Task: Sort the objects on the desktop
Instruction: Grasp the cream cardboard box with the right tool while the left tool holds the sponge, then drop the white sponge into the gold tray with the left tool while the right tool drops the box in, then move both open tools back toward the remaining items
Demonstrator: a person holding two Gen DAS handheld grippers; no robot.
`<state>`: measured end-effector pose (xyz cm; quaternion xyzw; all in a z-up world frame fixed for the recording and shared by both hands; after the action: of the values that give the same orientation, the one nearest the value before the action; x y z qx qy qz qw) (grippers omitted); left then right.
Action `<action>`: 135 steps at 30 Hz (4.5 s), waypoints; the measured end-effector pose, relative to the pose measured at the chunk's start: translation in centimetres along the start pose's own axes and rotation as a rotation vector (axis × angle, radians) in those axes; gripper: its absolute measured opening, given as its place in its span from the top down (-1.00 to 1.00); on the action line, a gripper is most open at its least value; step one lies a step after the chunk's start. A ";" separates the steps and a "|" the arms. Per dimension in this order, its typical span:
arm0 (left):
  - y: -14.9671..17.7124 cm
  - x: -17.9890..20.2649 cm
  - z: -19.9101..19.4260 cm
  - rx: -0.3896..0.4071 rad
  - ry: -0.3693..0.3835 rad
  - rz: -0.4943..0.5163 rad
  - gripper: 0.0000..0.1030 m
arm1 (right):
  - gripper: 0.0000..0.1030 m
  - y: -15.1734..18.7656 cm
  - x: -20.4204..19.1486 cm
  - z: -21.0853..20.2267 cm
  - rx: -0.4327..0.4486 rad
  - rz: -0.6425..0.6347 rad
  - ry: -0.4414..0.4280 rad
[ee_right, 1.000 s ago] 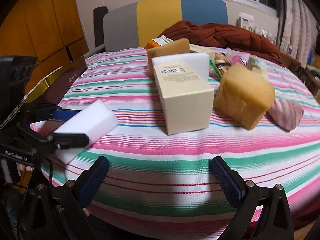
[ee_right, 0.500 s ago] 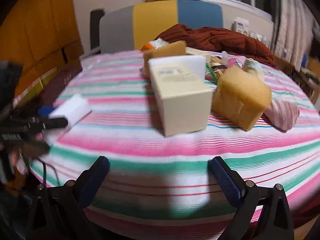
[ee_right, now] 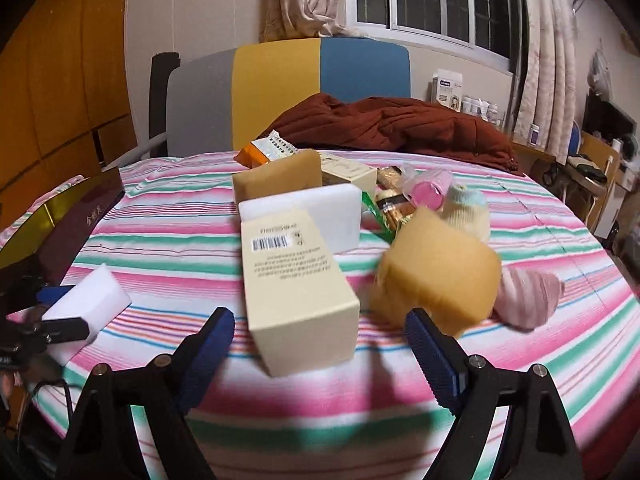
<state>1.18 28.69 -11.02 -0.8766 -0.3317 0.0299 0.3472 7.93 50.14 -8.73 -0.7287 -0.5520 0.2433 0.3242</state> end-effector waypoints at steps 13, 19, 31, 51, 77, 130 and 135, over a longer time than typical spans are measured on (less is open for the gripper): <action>0.1 0.2 0.1 0.008 -0.048 -0.024 -0.31 | -0.10 0.3 -1.9 0.7 -0.018 -0.059 0.007; 0.3 0.3 -0.2 0.000 -0.072 -0.032 -0.31 | 0.00 1.1 -3.2 -0.2 -0.024 -0.049 -0.001; 1.1 -0.4 -2.6 0.034 -0.092 -0.038 -0.16 | 0.01 0.4 -7.3 -2.9 0.032 -0.081 -0.077; 0.1 -12.6 -14.1 0.222 -0.420 -0.248 -0.17 | 0.01 -7.6 -24.7 -3.6 0.117 -0.236 -0.402; 3.8 -26.0 -14.8 0.126 -0.642 -0.496 -0.25 | -0.23 -9.6 -36.1 5.1 -0.039 -0.272 -0.471; -2.7 -4.3 -7.1 0.109 -0.095 -0.128 -0.26 | -0.76 -6.6 -13.9 -0.3 0.003 -0.024 -0.726; -2.8 -3.8 -7.1 0.106 -0.093 -0.104 -0.26 | -0.79 -4.1 -13.7 -2.3 0.025 -0.023 -0.694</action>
<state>-1.36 23.70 -4.56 -0.8362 -0.3906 0.0702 0.3785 3.20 37.20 -4.15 -0.5924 -0.6346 0.4794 0.1288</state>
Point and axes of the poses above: each gripper's, at about its wrist camera, not at the fingertips, and z roughly the way its jaws point, x to its right, y to its underside, the point moved 7 cm from there along z, roughly the way its jaws point, and after that the axes turned 4 degrees about -x, right-handed, at the moved point
